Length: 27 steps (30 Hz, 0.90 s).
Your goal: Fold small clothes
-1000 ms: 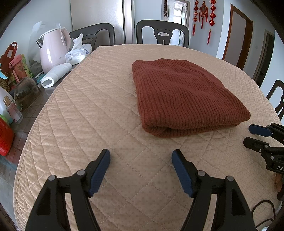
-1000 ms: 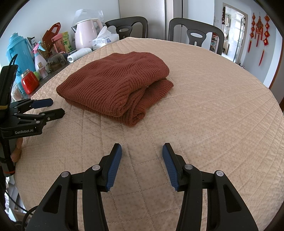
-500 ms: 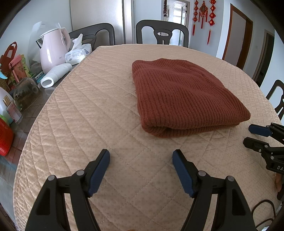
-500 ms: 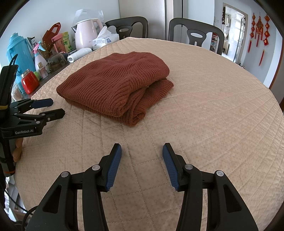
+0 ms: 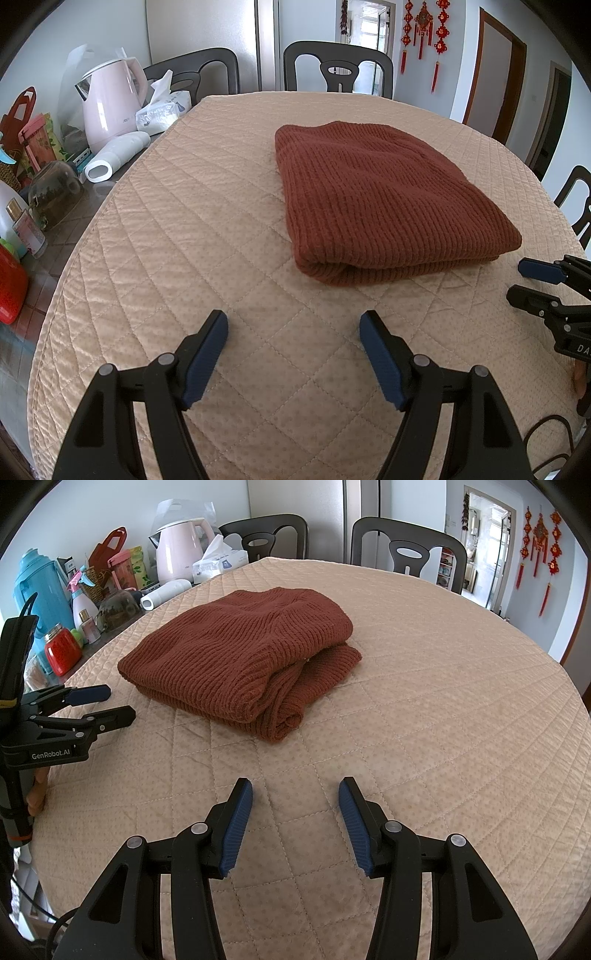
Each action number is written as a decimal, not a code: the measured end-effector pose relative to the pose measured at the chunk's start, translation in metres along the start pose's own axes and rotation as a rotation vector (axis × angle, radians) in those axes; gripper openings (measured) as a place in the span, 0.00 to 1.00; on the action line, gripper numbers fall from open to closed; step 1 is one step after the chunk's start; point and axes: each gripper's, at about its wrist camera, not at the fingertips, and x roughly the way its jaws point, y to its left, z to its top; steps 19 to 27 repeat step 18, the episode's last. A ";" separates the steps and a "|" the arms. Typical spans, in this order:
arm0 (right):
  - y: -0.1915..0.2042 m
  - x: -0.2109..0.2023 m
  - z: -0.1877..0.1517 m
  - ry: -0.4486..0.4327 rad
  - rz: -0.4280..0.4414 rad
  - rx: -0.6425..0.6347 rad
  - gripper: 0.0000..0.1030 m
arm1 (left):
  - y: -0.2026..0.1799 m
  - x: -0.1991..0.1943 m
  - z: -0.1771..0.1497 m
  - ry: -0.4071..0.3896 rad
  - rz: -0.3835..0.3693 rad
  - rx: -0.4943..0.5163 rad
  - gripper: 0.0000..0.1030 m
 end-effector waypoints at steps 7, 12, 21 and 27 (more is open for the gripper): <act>0.000 0.000 0.000 0.000 0.000 0.000 0.48 | 0.000 0.000 0.000 0.000 0.000 0.000 0.75; 0.000 0.000 0.000 0.000 0.000 0.001 0.48 | 0.001 0.000 0.000 0.000 -0.001 0.000 0.75; 0.000 0.000 0.000 0.000 0.000 0.000 0.48 | 0.000 0.000 0.000 0.000 0.001 0.001 0.75; 0.000 0.000 0.000 0.000 0.000 0.000 0.48 | 0.000 0.000 0.000 0.000 0.001 0.001 0.75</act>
